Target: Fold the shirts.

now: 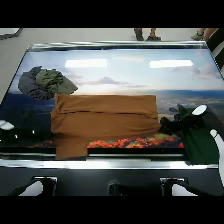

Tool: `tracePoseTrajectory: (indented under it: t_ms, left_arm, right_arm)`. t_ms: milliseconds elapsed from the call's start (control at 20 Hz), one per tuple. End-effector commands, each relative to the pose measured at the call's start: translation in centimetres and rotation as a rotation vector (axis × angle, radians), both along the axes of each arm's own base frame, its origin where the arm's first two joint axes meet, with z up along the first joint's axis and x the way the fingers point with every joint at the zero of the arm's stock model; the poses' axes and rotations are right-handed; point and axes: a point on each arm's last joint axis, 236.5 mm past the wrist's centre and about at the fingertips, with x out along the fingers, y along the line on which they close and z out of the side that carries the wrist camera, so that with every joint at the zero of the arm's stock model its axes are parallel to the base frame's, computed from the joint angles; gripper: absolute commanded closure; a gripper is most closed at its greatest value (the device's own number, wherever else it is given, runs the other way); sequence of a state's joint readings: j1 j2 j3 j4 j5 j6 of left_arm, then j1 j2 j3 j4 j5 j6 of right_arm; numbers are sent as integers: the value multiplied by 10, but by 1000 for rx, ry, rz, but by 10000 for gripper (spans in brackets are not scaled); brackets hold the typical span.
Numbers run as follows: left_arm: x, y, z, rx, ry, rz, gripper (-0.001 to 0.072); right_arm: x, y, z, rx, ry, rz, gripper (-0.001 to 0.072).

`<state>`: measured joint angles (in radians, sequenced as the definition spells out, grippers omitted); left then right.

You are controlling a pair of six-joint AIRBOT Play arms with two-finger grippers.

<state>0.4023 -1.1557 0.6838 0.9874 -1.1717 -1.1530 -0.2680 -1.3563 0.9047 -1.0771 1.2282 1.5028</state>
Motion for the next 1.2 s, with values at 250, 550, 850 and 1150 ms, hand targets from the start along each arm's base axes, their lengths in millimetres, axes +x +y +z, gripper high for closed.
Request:
tracePoseTrajectory:
  t_ms: [250, 550, 850, 1150]
  left_arm:
    - [179, -8, 91, 31, -218, -101, 685]
    - [218, -8, 15, -78, 53, -97, 684]
    - [213, 0, 3, -92, 91, -82, 166]
    - [219, 11, 74, -65, -74, -89, 173]
  right_arm:
    - [160, -3, 47, -114, -312, -7, 679]
    - [209, 0, -8, -85, -209, -94, 675]
    - [199, -16, 10, -78, -211, 4, 118]
    - [174, -25, -15, 41, -96, 6, 75]
